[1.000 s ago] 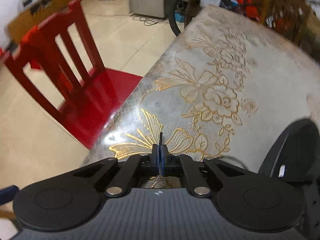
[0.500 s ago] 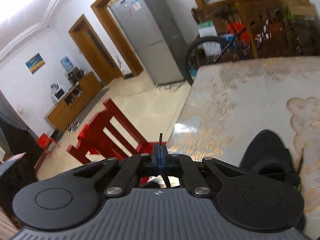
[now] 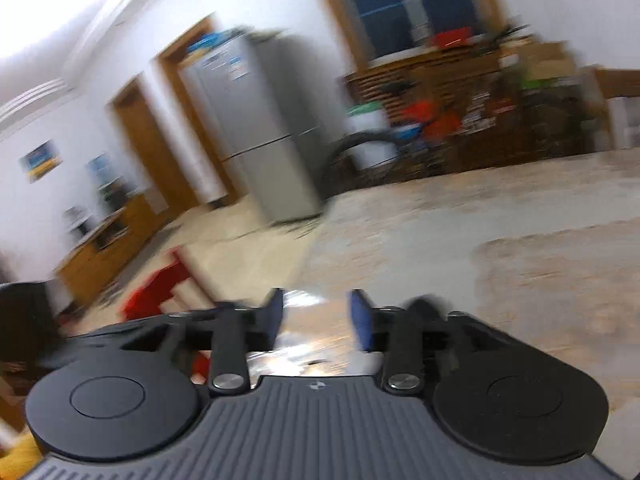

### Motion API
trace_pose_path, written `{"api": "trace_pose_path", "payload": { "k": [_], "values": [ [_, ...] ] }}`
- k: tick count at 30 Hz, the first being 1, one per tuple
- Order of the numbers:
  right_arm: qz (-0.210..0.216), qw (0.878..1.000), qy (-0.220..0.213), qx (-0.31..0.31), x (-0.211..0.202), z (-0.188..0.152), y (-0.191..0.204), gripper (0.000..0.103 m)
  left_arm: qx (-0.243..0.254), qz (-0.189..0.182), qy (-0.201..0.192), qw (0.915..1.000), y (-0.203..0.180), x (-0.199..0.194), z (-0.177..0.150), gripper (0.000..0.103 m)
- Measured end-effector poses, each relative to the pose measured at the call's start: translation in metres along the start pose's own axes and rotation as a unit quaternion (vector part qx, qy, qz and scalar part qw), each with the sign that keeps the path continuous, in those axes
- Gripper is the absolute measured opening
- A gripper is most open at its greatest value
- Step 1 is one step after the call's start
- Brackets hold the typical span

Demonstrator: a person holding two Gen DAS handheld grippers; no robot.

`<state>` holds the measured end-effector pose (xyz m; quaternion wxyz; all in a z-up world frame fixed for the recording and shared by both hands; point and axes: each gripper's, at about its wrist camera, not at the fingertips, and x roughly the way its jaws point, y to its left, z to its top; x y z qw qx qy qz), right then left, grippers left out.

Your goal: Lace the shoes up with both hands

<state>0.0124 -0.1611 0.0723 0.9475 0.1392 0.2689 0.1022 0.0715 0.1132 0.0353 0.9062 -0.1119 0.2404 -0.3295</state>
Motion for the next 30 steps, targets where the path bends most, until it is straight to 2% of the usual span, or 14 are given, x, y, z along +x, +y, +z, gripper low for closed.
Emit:
{"api": "trace_pose_path", "payload": {
  "k": [1, 3, 6, 8, 11, 14, 16, 17, 18, 20, 23, 26, 30],
  "values": [
    [-0.03, 0.999, -0.004, -0.012, 0.001, -0.001, -0.01, 0.042, -0.001, 0.008, -0.001, 1.0, -0.001, -0.003, 0.003, 0.002],
    [-0.086, 0.995, 0.02, -0.038, 0.018, -0.002, -0.034, 0.042, -0.003, 0.02, -0.001, 0.9998, -0.005, -0.006, 0.008, 0.002],
    [-0.146, 0.985, 0.093, 0.008, 0.069, -0.006, -0.085, 0.035, 0.003, 0.04, 0.003, 0.9992, -0.016, -0.005, 0.012, 0.002],
    [-0.153, 0.98, 0.12, 0.037, 0.103, -0.014, -0.11, 0.03, 0.005, 0.053, 0.007, 0.9986, -0.025, 0.001, 0.013, 0.002],
    [-0.164, 0.977, 0.137, 0.018, 0.15, -0.031, -0.121, 0.03, -0.011, 0.062, 0.015, 0.9979, -0.034, 0.01, 0.013, 0.002],
    [-0.15, 0.976, 0.155, -0.011, 0.176, -0.046, -0.115, 0.03, -0.019, 0.077, 0.023, 0.9966, -0.04, 0.015, 0.013, 0.002],
    [-0.153, 0.977, 0.141, -0.039, 0.183, -0.054, -0.107, 0.028, -0.018, 0.087, 0.028, 0.9956, -0.043, 0.019, 0.013, 0.002],
    [-0.159, 0.976, 0.137, -0.062, 0.185, -0.056, -0.102, 0.008, -0.019, 0.091, 0.029, 0.9952, -0.044, 0.021, 0.013, 0.002],
    [-0.161, 0.975, 0.135, -0.073, 0.187, -0.056, -0.1, 0.002, -0.021, 0.093, 0.03, 0.995, -0.046, 0.023, 0.013, 0.002],
    [-0.152, 0.978, 0.131, -0.062, 0.188, -0.054, -0.106, 0.001, -0.024, 0.093, 0.03, 0.9949, -0.048, 0.027, 0.015, 0.002],
    [-0.094, 0.991, 0.089, 0.025, 0.167, -0.038, -0.129, 0.001, -0.016, 0.094, 0.024, 0.9952, -0.053, 0.029, 0.024, 0.002],
    [-0.019, 0.994, 0.01, 0.104, 0.126, -0.002, -0.139, 0.001, -0.006, 0.089, 0.006, 0.996, -0.057, 0.029, 0.04, 0.002],
    [0.056, 0.985, -0.109, 0.121, 0.066, 0.064, -0.128, 0.001, 0.021, 0.087, -0.035, 0.9954, -0.067, 0.023, 0.074, 0.002]
  ]
}}
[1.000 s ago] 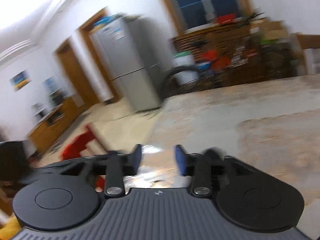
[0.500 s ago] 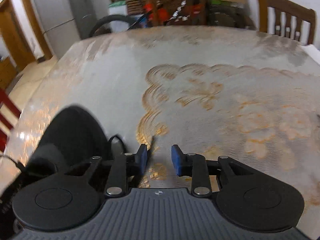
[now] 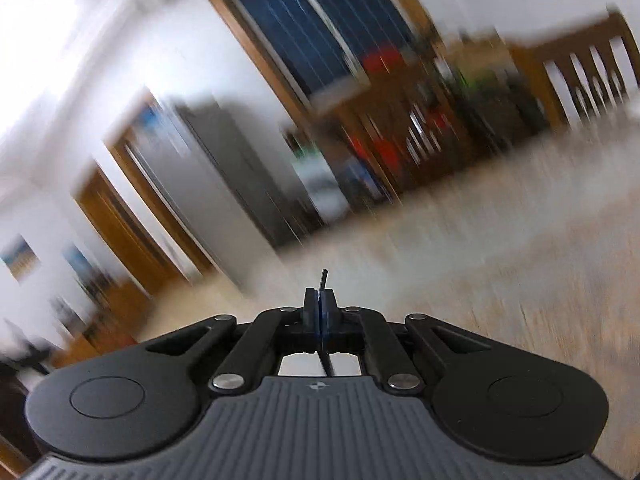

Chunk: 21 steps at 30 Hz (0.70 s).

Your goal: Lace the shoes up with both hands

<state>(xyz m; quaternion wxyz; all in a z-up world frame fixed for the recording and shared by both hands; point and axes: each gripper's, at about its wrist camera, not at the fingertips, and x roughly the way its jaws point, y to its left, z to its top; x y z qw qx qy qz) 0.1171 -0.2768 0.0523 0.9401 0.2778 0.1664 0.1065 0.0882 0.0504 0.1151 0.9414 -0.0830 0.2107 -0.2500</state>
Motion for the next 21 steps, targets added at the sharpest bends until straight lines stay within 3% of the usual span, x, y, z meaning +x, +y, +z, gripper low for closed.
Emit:
{"api": "trace_pose_path", "payload": {
  "k": [5, 10, 13, 15, 17, 18, 21],
  "values": [
    [0.098, 0.991, -0.093, -0.017, -0.04, 0.076, 0.053, 0.0, 0.019, -0.003, -0.059, 0.9981, -0.013, -0.01, 0.05, 0.002],
    [0.133, 0.975, -0.152, -0.092, -0.064, 0.125, 0.097, 0.0, 0.025, -0.009, -0.091, 0.9955, -0.029, -0.02, 0.088, 0.002],
    [0.139, 0.967, -0.155, -0.145, -0.07, 0.137, 0.119, 0.0, 0.02, -0.011, -0.089, 0.9957, -0.034, -0.021, 0.094, 0.002],
    [0.13, 0.966, -0.11, -0.194, -0.062, 0.131, 0.125, 0.003, 0.01, -0.015, -0.083, 0.9964, -0.034, -0.022, 0.091, 0.002],
    [0.123, 0.965, -0.027, -0.231, -0.046, 0.107, 0.115, 0.029, 0.007, -0.014, -0.077, 0.9969, -0.032, -0.024, 0.08, 0.002],
    [0.114, 0.962, 0.014, -0.249, -0.035, 0.085, 0.106, 0.036, 0.008, -0.009, -0.075, 0.9971, -0.032, -0.027, 0.073, 0.002],
    [0.087, 0.937, 0.139, -0.308, -0.004, 0.017, 0.088, 0.039, 0.007, 0.001, -0.066, 0.9978, -0.03, -0.033, 0.053, 0.003]
  ]
}}
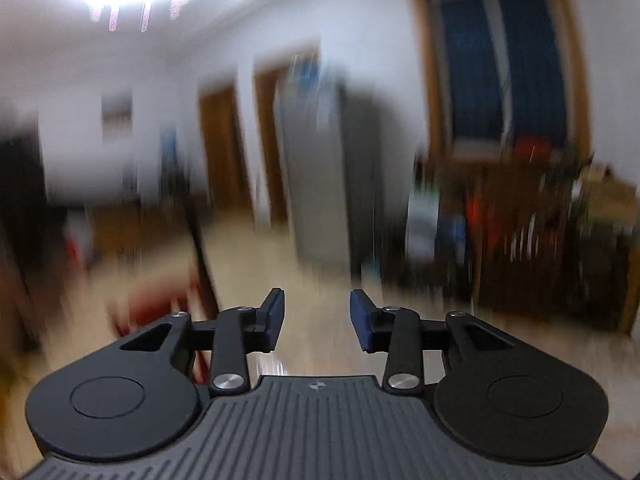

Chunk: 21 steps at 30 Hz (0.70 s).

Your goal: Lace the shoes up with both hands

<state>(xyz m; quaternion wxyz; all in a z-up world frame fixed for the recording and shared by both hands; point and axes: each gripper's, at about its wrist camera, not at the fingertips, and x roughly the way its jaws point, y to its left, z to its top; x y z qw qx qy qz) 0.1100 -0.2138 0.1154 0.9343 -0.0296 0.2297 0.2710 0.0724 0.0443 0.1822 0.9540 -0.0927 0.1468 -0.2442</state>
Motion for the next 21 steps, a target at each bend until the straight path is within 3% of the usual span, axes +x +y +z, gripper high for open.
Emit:
{"api": "trace_pose_path", "payload": {
  "k": [2, 4, 8, 11, 16, 19, 21],
  "values": [
    [0.01, 0.995, 0.083, -0.045, 0.031, -0.034, 0.018, 0.038, -0.004, 0.002, 0.01, 0.9999, 0.002, -0.003, -0.011, 0.003],
    [0.026, 0.983, 0.14, -0.118, 0.057, -0.058, 0.038, 0.036, -0.007, 0.004, 0.022, 0.9997, 0.003, -0.001, -0.02, 0.003],
    [0.038, 0.941, 0.226, -0.25, 0.097, -0.092, 0.066, 0.036, -0.027, 0.004, 0.032, 0.9991, 0.012, -0.002, -0.03, 0.003],
    [0.045, 0.928, 0.258, -0.266, 0.106, -0.102, 0.077, 0.036, -0.036, 0.01, 0.034, 0.9987, 0.019, -0.002, -0.033, 0.003],
    [0.071, 0.925, 0.276, -0.25, 0.113, -0.095, 0.068, 0.039, -0.047, 0.007, 0.042, 0.998, 0.025, 0.002, -0.036, 0.003],
    [0.062, 0.924, 0.283, -0.249, 0.099, -0.091, 0.07, 0.04, -0.039, 0.002, 0.05, 0.998, 0.023, 0.004, -0.04, 0.004],
    [0.061, 0.908, 0.306, -0.28, 0.098, -0.1, 0.079, 0.04, -0.031, 0.002, 0.061, 0.9976, 0.02, 0.005, -0.048, 0.009]
  ]
}}
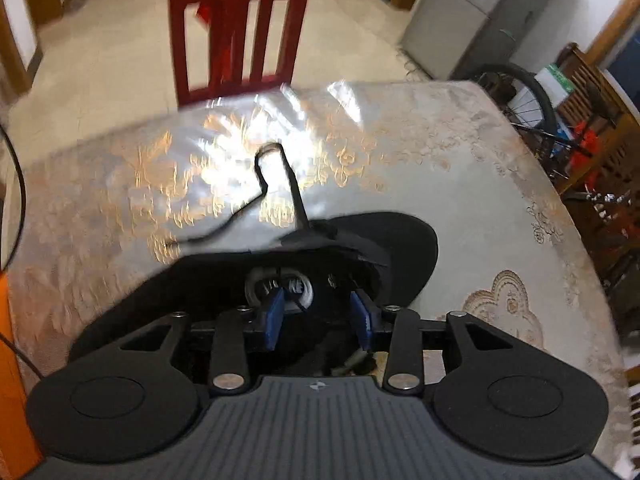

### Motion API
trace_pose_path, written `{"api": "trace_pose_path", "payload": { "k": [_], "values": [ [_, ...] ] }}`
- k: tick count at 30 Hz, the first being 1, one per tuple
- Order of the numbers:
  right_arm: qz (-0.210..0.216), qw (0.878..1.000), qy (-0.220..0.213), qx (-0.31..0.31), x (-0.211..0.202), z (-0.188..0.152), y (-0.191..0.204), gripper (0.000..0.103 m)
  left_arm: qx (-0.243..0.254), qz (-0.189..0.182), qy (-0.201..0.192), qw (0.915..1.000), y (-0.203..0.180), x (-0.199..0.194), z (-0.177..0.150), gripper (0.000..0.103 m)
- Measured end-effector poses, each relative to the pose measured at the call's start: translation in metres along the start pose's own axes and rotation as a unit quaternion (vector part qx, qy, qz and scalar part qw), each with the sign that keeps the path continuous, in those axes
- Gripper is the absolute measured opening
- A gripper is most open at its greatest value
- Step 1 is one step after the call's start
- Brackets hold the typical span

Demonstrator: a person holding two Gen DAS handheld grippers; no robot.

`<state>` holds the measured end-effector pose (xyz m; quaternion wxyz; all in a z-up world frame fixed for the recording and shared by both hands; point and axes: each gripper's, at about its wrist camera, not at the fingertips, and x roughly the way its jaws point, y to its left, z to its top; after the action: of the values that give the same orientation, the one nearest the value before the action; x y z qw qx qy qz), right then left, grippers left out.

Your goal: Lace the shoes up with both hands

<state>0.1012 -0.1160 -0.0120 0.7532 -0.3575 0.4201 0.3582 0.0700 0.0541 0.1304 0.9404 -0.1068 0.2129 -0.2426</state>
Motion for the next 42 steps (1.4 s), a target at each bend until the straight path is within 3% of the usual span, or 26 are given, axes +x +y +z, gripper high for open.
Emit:
{"api": "trace_pose_path", "payload": {
  "k": [1, 2, 4, 5, 7, 8, 12, 16, 20, 21, 22, 23, 24, 26, 27, 29, 31, 35, 38, 40, 42],
  "values": [
    [-0.012, 1.0, 0.012, -0.02, 0.006, 0.0, 0.006, 0.039, 0.005, 0.004, 0.008, 0.9999, -0.001, 0.001, -0.006, 0.014],
    [-0.038, 0.998, 0.018, -0.038, 0.014, 0.001, 0.012, 0.024, 0.01, 0.008, 0.016, 0.9998, -0.002, 0.002, -0.012, 0.019],
    [-0.082, 0.996, 0.012, -0.044, 0.014, 0.001, 0.02, 0.005, 0.014, 0.016, 0.033, 0.9992, -0.002, 0.002, -0.025, 0.033],
    [-0.096, 0.995, -0.009, -0.019, 0.004, -0.001, 0.017, 0.001, 0.014, 0.019, 0.042, 0.9989, -0.001, 0.002, -0.031, 0.033],
    [-0.117, 0.989, -0.069, 0.055, -0.027, -0.006, 0.003, 0.001, 0.014, 0.021, 0.057, 0.998, 0.003, 0.0, -0.041, 0.038],
    [-0.137, 0.981, -0.105, 0.094, -0.051, -0.01, -0.005, 0.001, 0.016, 0.027, 0.064, 0.9975, 0.005, -0.002, -0.046, 0.04],
    [-0.21, 0.93, -0.216, 0.209, -0.159, -0.034, -0.032, 0.001, 0.028, 0.042, 0.081, 0.9955, 0.011, -0.006, -0.058, 0.051],
    [-0.31, 0.89, -0.235, 0.236, -0.228, -0.068, -0.032, 0.001, 0.022, 0.04, 0.103, 0.9937, 0.016, -0.004, -0.072, 0.059],
    [-0.342, 0.874, -0.174, 0.297, -0.239, -0.108, -0.035, 0.002, 0.011, 0.042, 0.124, 0.9914, 0.021, 0.004, -0.082, 0.059],
    [-0.333, 0.876, -0.145, 0.317, -0.231, -0.118, -0.038, 0.004, 0.009, 0.043, 0.129, 0.9906, 0.022, 0.006, -0.085, 0.059],
    [-0.319, 0.88, -0.104, 0.336, -0.215, -0.128, -0.039, 0.015, 0.008, 0.046, 0.136, 0.9896, 0.024, 0.008, -0.087, 0.059],
    [-0.304, 0.883, -0.054, 0.353, -0.194, -0.139, -0.041, 0.035, 0.008, 0.05, 0.144, 0.9883, 0.025, 0.009, -0.09, 0.059],
    [-0.293, 0.883, -0.006, 0.366, -0.173, -0.149, -0.041, 0.04, 0.007, 0.055, 0.151, 0.9869, 0.026, 0.01, -0.093, 0.059],
    [-0.29, 0.878, 0.07, 0.375, -0.133, -0.16, -0.032, 0.035, 0.006, 0.068, 0.166, 0.9838, 0.03, 0.009, -0.099, 0.059],
    [-0.281, 0.878, 0.084, 0.378, -0.12, -0.16, -0.024, 0.033, 0.006, 0.078, 0.171, 0.9822, 0.032, 0.008, -0.101, 0.059],
    [-0.23, 0.893, 0.044, 0.384, -0.111, -0.144, -0.003, 0.033, 0.009, 0.102, 0.179, 0.9786, 0.038, 0.002, -0.109, 0.059],
    [-0.16, 0.907, -0.04, 0.387, -0.114, -0.109, 0.021, 0.033, 0.011, 0.121, 0.185, 0.9753, 0.044, -0.007, -0.117, 0.06],
    [-0.043, 0.915, -0.161, 0.367, -0.111, -0.032, 0.061, 0.036, 0.001, 0.152, 0.199, 0.9681, 0.063, -0.022, -0.135, 0.062],
    [0.005, 0.93, -0.165, 0.329, -0.077, 0.028, 0.089, 0.036, 0.005, 0.174, 0.21, 0.9622, 0.078, -0.036, -0.152, 0.062],
    [-0.01, 0.938, -0.141, 0.317, -0.044, 0.055, 0.101, 0.037, 0.003, 0.181, 0.213, 0.96, 0.088, -0.044, -0.16, 0.062],
    [-0.033, 0.937, -0.088, 0.338, -0.007, 0.074, 0.1, 0.037, -0.006, 0.183, 0.216, 0.959, 0.098, -0.053, -0.167, 0.062]
  ]
}}
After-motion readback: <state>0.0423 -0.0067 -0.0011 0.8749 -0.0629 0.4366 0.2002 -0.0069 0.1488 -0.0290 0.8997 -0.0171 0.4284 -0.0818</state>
